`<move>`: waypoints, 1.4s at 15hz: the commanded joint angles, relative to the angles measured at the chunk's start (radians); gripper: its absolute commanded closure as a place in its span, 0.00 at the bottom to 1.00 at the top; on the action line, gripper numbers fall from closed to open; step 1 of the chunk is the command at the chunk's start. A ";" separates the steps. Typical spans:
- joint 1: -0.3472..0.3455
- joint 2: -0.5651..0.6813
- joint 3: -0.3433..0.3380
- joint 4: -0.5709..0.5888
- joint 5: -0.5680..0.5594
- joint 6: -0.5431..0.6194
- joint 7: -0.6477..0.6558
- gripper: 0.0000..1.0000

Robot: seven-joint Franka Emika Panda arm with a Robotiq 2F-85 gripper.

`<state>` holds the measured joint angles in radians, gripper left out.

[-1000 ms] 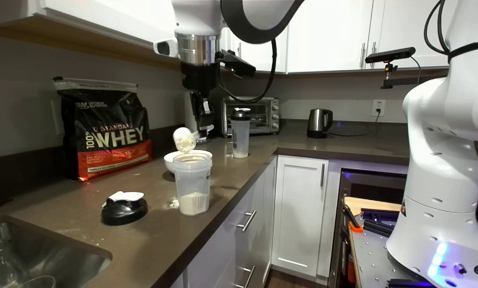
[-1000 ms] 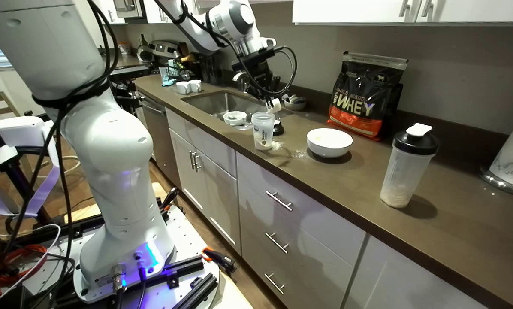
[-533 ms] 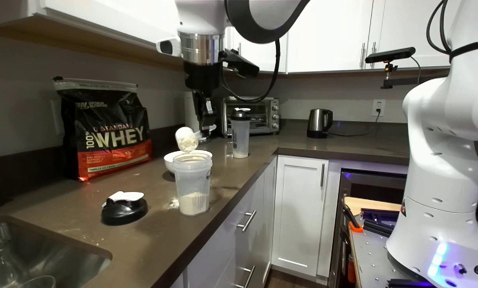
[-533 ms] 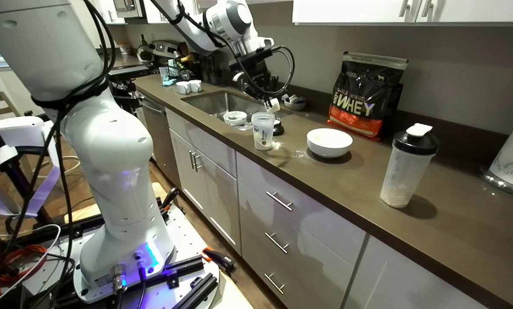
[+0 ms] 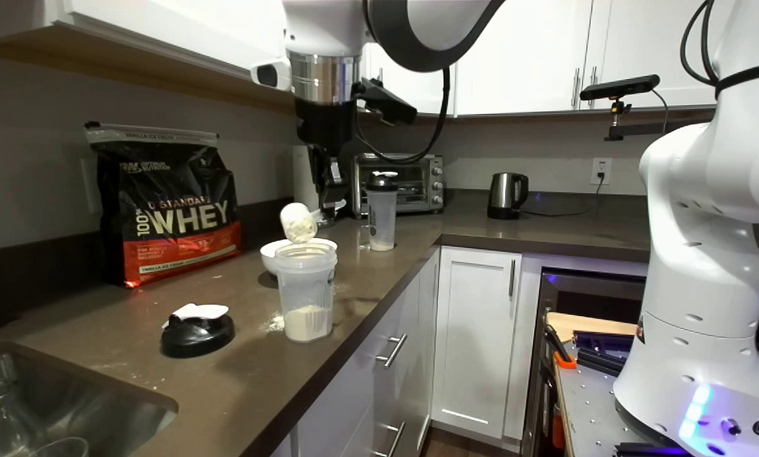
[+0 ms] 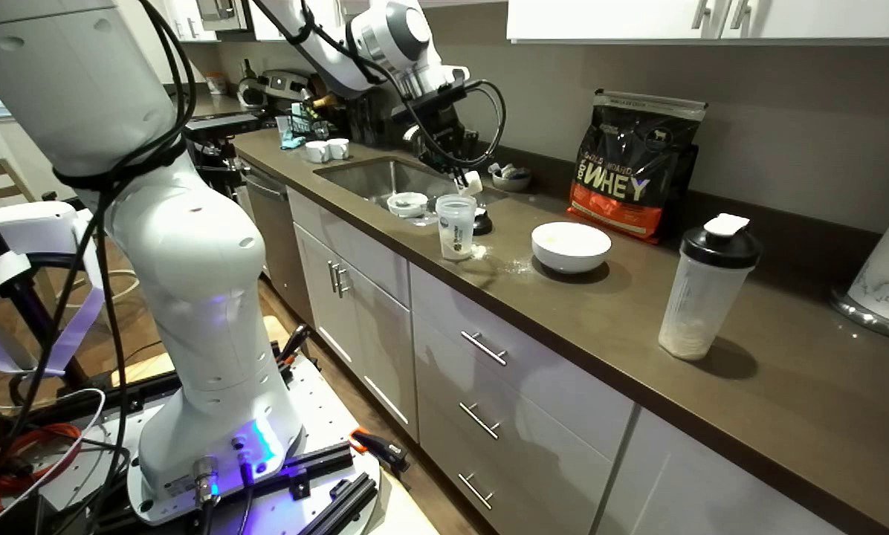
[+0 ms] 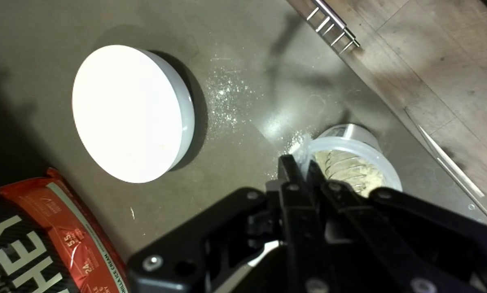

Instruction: Use the measuring spoon to transfer one spoon of contents from the bowl to the left cup

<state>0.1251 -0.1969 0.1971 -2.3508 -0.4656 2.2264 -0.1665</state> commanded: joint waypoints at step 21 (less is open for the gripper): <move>0.009 -0.023 0.031 -0.095 -0.153 0.091 0.170 0.99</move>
<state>0.1257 -0.1966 0.2258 -2.4125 -0.5767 2.2898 -0.0452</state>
